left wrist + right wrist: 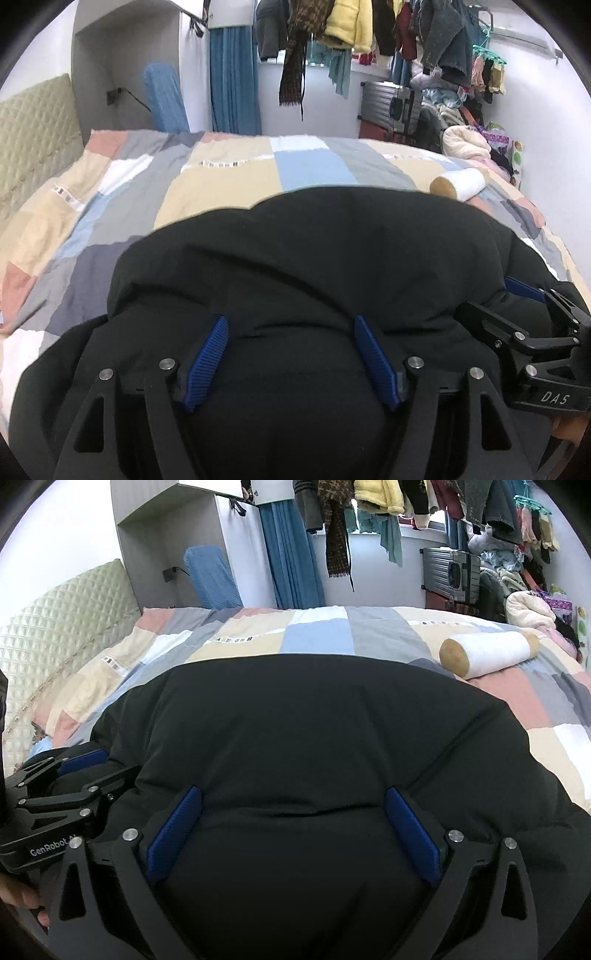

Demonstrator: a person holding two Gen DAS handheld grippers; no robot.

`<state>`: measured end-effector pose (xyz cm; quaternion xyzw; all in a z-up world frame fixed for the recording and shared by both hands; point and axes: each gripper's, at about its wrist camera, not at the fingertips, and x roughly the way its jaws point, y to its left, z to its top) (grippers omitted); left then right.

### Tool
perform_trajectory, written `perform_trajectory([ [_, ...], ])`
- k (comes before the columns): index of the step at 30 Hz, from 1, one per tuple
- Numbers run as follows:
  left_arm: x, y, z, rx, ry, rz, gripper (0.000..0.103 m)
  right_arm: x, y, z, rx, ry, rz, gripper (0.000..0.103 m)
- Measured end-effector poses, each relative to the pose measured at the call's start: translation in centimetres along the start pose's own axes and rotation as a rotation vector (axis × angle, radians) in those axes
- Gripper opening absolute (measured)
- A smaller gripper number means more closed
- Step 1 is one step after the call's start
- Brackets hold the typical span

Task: Fold large clothes

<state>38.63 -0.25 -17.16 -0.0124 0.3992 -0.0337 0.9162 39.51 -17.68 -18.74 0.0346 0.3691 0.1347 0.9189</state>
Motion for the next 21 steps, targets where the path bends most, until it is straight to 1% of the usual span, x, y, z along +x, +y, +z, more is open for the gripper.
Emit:
perform_trajectory([
  [4,-1.3,0.1,0.0,0.0,-0.009,0.02,0.071,-1.3,0.2,-0.1,-0.006,-0.028,0.013,0.1],
  [5,-1.8,0.1,0.0,0.004,-0.016,0.039,0.072,-1.7,0.1,0.0,-0.011,-0.028,0.02,0.1],
  [7,-2.8,0.1,0.0,0.029,-0.048,0.087,0.076,-2.4,-0.1,0.2,-0.007,-0.032,0.028,0.1],
  [9,-4.0,0.3,0.0,0.048,-0.082,0.122,0.077,-3.2,-0.6,0.5,-0.008,-0.049,0.006,0.103],
  [11,-5.2,0.9,0.1,0.058,-0.122,0.172,0.077,-3.9,-1.3,0.8,-0.014,-0.064,-0.011,0.103],
  [13,-6.0,2.1,0.2,0.041,-0.14,0.201,0.077,-4.5,-2.1,1.2,-0.015,-0.076,-0.036,0.103],
  [15,-5.9,3.7,0.3,0.0,-0.125,0.183,0.077,-5.1,-3.2,1.4,-0.016,-0.085,-0.071,0.103],
  [17,-5.3,5.5,0.2,-0.051,-0.085,0.167,0.077,-5.2,-3.7,1.5,-0.03,-0.083,-0.099,0.103],
  [21,-3.9,7.3,-0.6,-0.084,-0.035,0.181,0.077,-4.5,-4.1,0.9,-0.082,-0.049,-0.154,0.103],
])
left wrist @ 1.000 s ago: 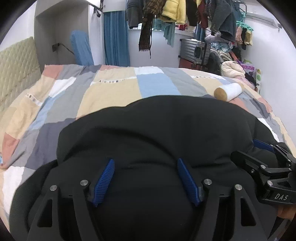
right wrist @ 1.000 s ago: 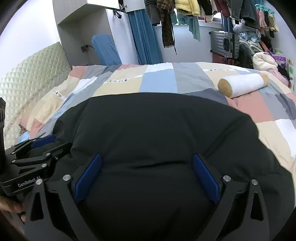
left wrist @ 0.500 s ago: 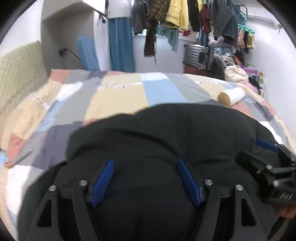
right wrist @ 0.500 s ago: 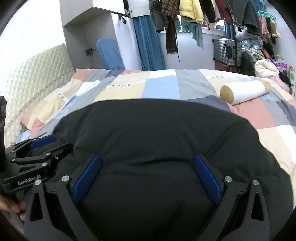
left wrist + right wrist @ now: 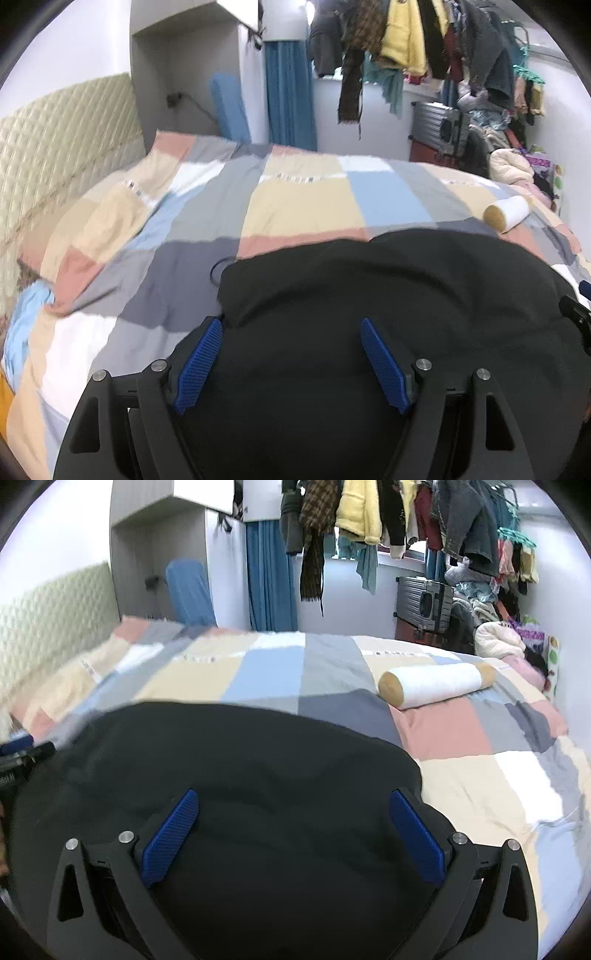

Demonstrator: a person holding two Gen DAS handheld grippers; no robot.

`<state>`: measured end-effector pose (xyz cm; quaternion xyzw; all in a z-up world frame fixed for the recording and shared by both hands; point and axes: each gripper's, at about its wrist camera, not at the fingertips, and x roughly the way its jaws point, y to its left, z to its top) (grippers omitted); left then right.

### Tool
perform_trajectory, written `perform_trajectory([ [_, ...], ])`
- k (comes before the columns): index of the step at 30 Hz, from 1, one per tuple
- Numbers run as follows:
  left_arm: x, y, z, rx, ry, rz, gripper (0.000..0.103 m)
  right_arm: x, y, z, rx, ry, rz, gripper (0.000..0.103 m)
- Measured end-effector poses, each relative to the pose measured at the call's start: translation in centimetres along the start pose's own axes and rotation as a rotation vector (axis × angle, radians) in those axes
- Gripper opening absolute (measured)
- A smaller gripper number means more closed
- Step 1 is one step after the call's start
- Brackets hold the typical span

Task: Fold large clothes

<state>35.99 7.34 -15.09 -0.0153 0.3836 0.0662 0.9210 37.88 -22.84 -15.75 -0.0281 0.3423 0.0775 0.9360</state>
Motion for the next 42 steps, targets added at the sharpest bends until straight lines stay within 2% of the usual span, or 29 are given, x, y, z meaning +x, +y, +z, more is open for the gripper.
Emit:
perform_trajectory([
  [3,0.4,0.4,-0.6,0.003,-0.001,0.008,0.077,0.4,0.0,-0.5,-0.013,0.016,-0.003,0.103],
  [10,1.5,0.0,-1.5,0.011,-0.009,0.0,0.079,1.8,-1.5,-1.8,0.085,0.044,0.057,0.103],
  [16,1.9,0.3,-2.2,-0.007,0.002,-0.024,0.084,2.3,-1.9,-2.5,0.116,0.056,0.093,0.103],
  [23,1.5,-0.1,-1.9,0.002,0.004,-0.012,0.084,1.8,-0.9,-2.3,0.079,0.041,0.025,0.103],
  [25,0.5,-0.5,-1.6,0.021,-0.028,-0.02,0.084,0.9,-0.6,-2.1,0.061,0.012,-0.015,0.103],
  [27,-1.2,-1.4,-1.2,0.044,-0.08,-0.04,0.084,-0.2,-0.1,-1.9,0.047,-0.018,-0.018,0.103],
  [31,-2.9,-3.0,-0.7,0.034,-0.124,-0.113,0.084,-1.8,1.1,-1.5,0.08,-0.047,0.071,0.103],
  [33,-2.5,-3.9,-1.0,0.041,-0.109,-0.142,0.084,-2.0,2.4,-1.6,0.054,-0.047,0.091,0.103],
  [36,-0.3,-5.1,-1.7,0.066,-0.027,-0.148,0.084,-1.0,4.1,-2.4,0.0,-0.02,0.076,0.103],
  [42,0.6,-5.0,-1.8,0.054,-0.014,-0.148,0.087,0.4,3.8,-2.7,0.023,-0.015,0.08,0.103],
])
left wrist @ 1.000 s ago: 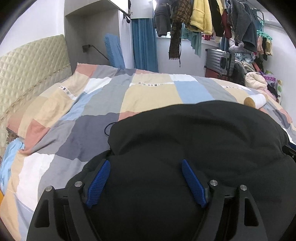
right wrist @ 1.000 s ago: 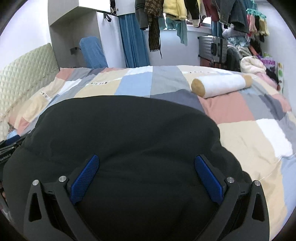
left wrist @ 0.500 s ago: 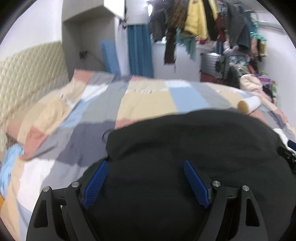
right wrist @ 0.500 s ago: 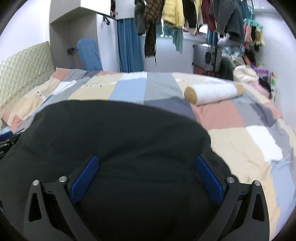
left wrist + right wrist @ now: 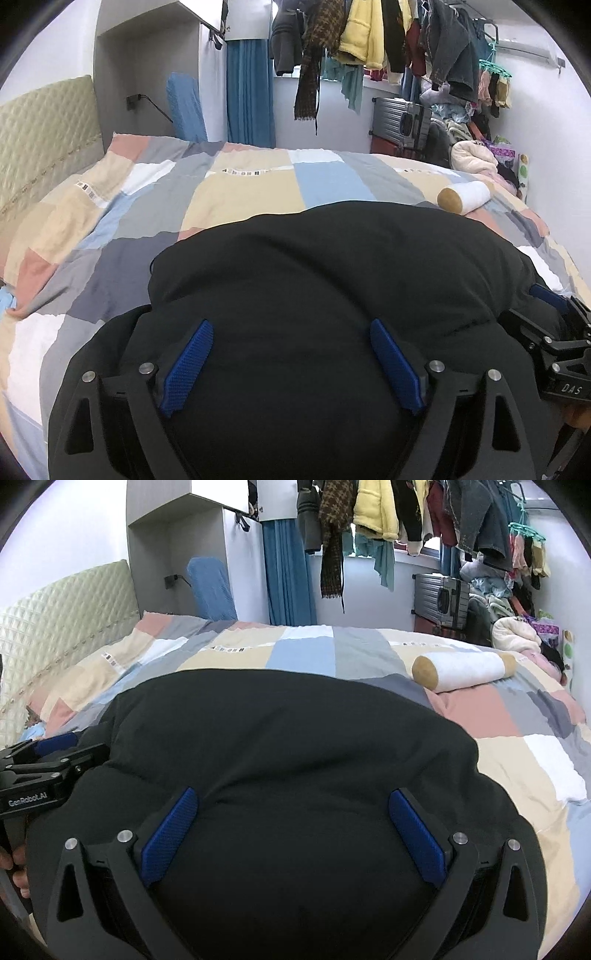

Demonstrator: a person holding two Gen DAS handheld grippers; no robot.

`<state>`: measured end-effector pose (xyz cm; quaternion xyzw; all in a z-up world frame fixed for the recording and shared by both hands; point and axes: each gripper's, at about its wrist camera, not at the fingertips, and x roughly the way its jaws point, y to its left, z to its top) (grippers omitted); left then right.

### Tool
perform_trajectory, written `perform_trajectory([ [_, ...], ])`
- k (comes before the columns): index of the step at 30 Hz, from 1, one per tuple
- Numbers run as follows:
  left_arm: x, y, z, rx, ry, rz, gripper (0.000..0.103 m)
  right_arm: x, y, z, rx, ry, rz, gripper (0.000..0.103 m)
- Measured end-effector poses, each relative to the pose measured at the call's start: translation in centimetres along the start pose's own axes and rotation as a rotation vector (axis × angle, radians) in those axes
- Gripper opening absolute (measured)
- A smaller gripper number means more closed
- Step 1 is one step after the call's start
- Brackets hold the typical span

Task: Fold large clothes
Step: 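Open both tools and lift them away from the folded jacket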

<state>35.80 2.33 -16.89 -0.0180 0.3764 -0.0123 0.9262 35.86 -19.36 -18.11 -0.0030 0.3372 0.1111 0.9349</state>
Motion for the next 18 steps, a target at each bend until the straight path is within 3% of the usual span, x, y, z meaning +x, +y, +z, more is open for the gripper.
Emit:
perform_trajectory([
  [3,-1.5,0.3,-0.4,0.011,-0.021,-0.013,0.087,-0.6,0.0,-0.2,0.012,-0.011,0.002,0.103],
  [8,-7.3,1.3,-0.4,0.004,-0.077,-0.008,0.087,-3.7,-0.5,-0.4,0.059,-0.022,0.022,0.103],
  [18,-22.6,-0.2,2.9,-0.022,-0.284,0.028,0.098,-16.8,0.5,3.1,0.046,-0.193,0.028,0.103],
])
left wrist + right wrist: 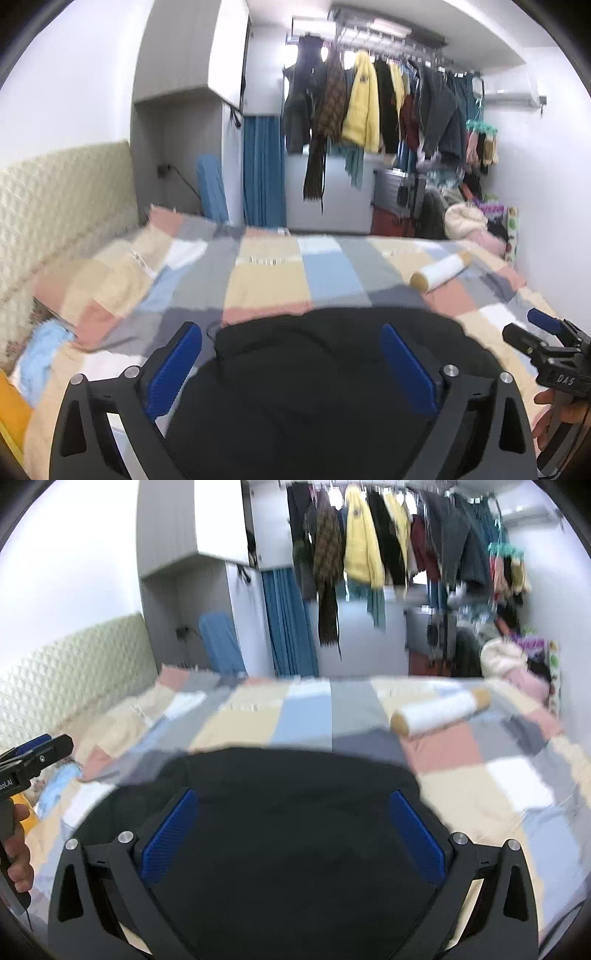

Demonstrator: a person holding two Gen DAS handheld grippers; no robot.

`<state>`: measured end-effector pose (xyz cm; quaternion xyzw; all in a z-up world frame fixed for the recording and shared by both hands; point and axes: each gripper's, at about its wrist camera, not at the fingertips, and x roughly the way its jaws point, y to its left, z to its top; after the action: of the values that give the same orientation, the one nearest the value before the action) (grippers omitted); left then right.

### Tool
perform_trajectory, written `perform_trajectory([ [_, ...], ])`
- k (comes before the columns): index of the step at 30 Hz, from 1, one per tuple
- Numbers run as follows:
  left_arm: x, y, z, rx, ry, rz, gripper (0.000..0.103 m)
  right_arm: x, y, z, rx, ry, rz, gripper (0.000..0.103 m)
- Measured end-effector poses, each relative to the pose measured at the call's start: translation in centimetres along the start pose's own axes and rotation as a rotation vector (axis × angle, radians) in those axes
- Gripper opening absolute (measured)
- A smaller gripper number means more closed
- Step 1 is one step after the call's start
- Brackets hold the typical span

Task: Fold large clothes

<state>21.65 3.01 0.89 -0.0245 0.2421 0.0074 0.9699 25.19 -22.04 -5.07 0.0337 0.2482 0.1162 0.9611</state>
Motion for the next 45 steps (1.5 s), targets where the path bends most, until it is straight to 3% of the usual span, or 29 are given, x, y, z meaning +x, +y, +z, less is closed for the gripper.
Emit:
perform_trajectory([
  [5,-7.0,-1.4,3.0,0.027,-0.031,0.019,0.099,-7.9,1.1,3.5,0.023,-0.132,0.062,0.103],
  [8,-11.8,-2.6,4.4,0.055,-0.084,0.048,0.099,-12.6,2.0,5.3,0.021,-0.201,0.062,0.103],
  [11,-16.1,-3.7,5.1,0.066,-0.14,0.026,0.102,-16.5,3.1,5.9,0.017,-0.258,0.065,0.103],
  [19,-22.9,-4.8,3.5,0.023,-0.179,-0.05,0.102,-22.2,5.2,4.4,0.006,-0.263,0.101,0.103],
  [25,-24.7,-6.3,1.1,0.074,-0.143,-0.045,0.102,-24.3,7.4,1.8,-0.043,-0.251,0.118,0.103],
  [32,-26.6,-6.6,-0.7,0.066,-0.188,-0.019,0.102,-26.2,8.4,-0.6,-0.027,-0.238,0.127,0.103],
  [38,-24.4,-4.0,-2.7,-0.041,-0.115,-0.01,0.102,-25.7,7.7,-2.1,-0.024,-0.213,0.108,0.103],
  [45,-19.0,-1.9,-5.5,-0.122,0.018,0.055,0.102,-22.1,7.0,-3.8,-0.018,-0.108,0.102,0.103],
])
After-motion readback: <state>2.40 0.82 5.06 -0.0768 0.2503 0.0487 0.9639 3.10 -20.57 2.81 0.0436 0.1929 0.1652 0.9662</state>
